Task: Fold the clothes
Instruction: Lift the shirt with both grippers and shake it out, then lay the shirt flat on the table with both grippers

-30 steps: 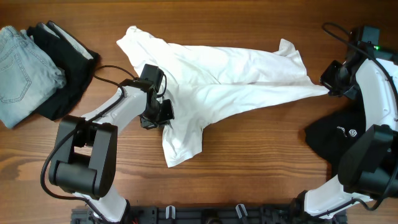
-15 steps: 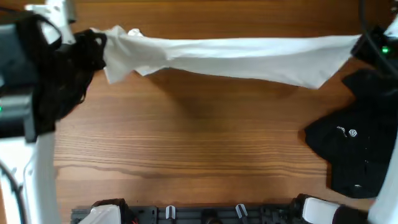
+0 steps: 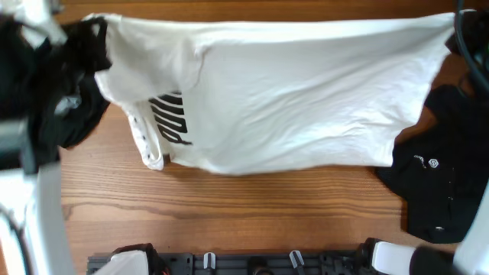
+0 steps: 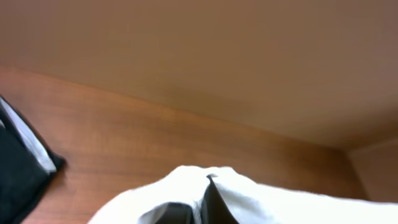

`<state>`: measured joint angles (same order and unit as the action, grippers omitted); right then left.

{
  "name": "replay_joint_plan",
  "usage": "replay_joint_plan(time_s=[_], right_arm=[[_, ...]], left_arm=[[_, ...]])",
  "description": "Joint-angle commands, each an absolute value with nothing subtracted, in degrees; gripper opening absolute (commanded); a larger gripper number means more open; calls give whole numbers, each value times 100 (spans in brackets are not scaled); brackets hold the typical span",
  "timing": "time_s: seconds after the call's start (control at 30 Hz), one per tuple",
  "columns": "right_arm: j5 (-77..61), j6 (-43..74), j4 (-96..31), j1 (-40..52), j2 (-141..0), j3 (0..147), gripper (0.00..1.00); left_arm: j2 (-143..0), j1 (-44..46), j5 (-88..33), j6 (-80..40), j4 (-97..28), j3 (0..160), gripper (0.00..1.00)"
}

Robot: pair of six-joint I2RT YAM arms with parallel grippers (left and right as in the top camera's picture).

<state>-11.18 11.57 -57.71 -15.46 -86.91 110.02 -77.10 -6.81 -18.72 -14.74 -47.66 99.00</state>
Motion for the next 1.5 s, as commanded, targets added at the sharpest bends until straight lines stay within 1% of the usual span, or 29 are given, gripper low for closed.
replay_joint_plan(time_s=[0.0, 0.1, 0.17, 0.2, 0.23, 0.3, 0.4, 0.47, 0.5, 0.53, 0.57, 0.63, 0.67, 0.7, 0.73, 0.8, 0.9, 0.93, 1.07, 1.2, 1.3, 1.47], right_arm=[[-1669, 1059, -5074, -1461, -9756, 11037, 4], [-1918, 1667, -3610, -1293, -10385, 11037, 4], [-1909, 2040, -2842, -1232, -10381, 11187, 4], [-1833, 2296, -2674, -1227, -10381, 11443, 4], [-1782, 2449, -2580, -1227, -10381, 11642, 4], [-1616, 2460, -2528, -1234, -10379, 12416, 4], [-1149, 2161, -3074, -1251, -10361, 13395, 4], [-816, 1728, -3771, -1260, -10350, 13743, 4], [-585, 1555, -4215, -1260, -10350, 13771, 4], [-493, 1404, -4536, -1260, -10353, 13756, 4], [-386, 1192, -5030, -1260, -10379, 13701, 4], [-268, 884, -6007, -1260, -10516, 13485, 4], [-252, 775, -6731, -1260, -10696, 13242, 4], [-231, 698, -7411, -1260, -10910, 12864, 4], [-178, 703, -7712, -1260, -11010, 12610, 4], [30, 792, -8095, -1260, -11118, 12025, 4], [130, 816, -8261, -1271, -11113, 10906, 4], [130, 816, -8392, -1271, -11111, 10453, 4], [102, 814, -8475, -1271, -11100, 9673, 4], [23, 808, -8471, -1271, -11100, 9179, 4], [75, 899, -8451, -1271, -11098, 8932, 4], [132, 917, -8473, -1273, -10774, 8471, 4]], left_arm=[[-8973, -714, -1691, -1522, -3889, 9924, 4], [-10031, -659, -1708, -1568, -2477, 9963, 4], [-10256, -637, -1706, -1809, -2027, 10184, 4], [-10287, -637, -1697, -1846, -1811, 10444, 4], [-10287, -637, -1680, -1848, -1726, 10597, 4], [-10287, -652, -1640, -1855, -1573, 11524, 4], [-10287, -766, -1559, -1894, -1643, 13008, 4], [-10274, -805, -1793, -1885, -2451, 13743, 4], [-10248, -805, -2014, -1817, -3153, 13913, 4], [-10232, -799, -2067, -1820, -3601, 13926, 4], [-10230, -784, -2080, -1820, -4584, 13917, 4], [-10396, -722, -2073, -1586, -6292, 13784, 4], [-10674, -624, -2069, -1323, -7555, 13596, 4], [-10947, -548, -2043, -1100, -8355, 13384, 4], [-11207, -491, -2005, -972, -8930, 13102, 4], [-11483, -454, -1883, -915, -9546, 12617, 4], [-11522, -449, -1804, -917, -9653, 11203, 4], [-11504, -449, -1597, -921, -9653, 10584, 4], [-11340, -451, -1334, -941, -9555, 9424, 4], [-11067, -449, -1146, -982, -9651, 9126, 4], [-10571, -513, -821, -1306, -9655, 9100, 4], [-9723, -526, -779, -1393, -9655, 8914, 4]])
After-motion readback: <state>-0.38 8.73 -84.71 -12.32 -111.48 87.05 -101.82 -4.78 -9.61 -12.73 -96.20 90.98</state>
